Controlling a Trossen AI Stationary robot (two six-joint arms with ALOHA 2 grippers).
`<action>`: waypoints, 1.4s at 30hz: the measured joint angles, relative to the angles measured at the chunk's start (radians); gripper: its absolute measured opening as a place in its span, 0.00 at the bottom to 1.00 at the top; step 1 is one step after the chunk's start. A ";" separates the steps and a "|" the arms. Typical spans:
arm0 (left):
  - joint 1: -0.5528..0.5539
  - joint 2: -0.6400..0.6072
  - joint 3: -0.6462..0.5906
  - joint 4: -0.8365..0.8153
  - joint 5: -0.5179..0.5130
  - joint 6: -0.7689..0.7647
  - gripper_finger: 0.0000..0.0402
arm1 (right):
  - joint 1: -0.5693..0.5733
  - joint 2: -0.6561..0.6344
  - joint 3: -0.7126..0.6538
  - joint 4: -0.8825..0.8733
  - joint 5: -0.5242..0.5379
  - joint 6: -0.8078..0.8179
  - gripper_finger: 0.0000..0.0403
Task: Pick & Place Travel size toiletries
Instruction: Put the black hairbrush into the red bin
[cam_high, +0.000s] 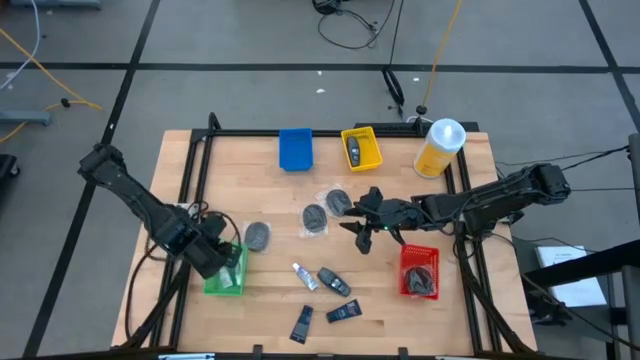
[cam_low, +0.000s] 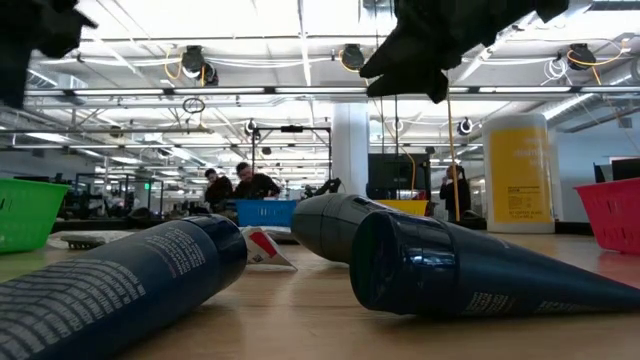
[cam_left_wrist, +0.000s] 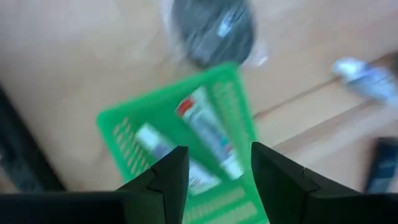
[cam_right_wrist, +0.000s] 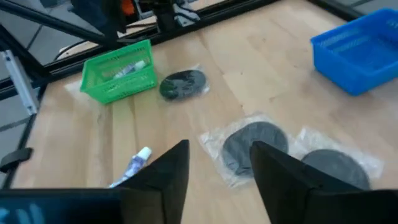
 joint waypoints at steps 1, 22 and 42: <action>0.005 -0.021 0.000 0.000 -0.031 0.019 0.42 | -0.009 0.006 0.000 0.017 0.001 -0.007 0.43; 0.301 -0.241 0.000 0.029 -0.459 0.424 0.42 | -0.248 0.074 0.060 -0.180 -0.163 -0.281 0.45; 0.530 -0.238 0.000 0.035 -0.363 0.534 0.42 | -0.301 0.319 0.059 -0.267 -0.235 -0.328 0.50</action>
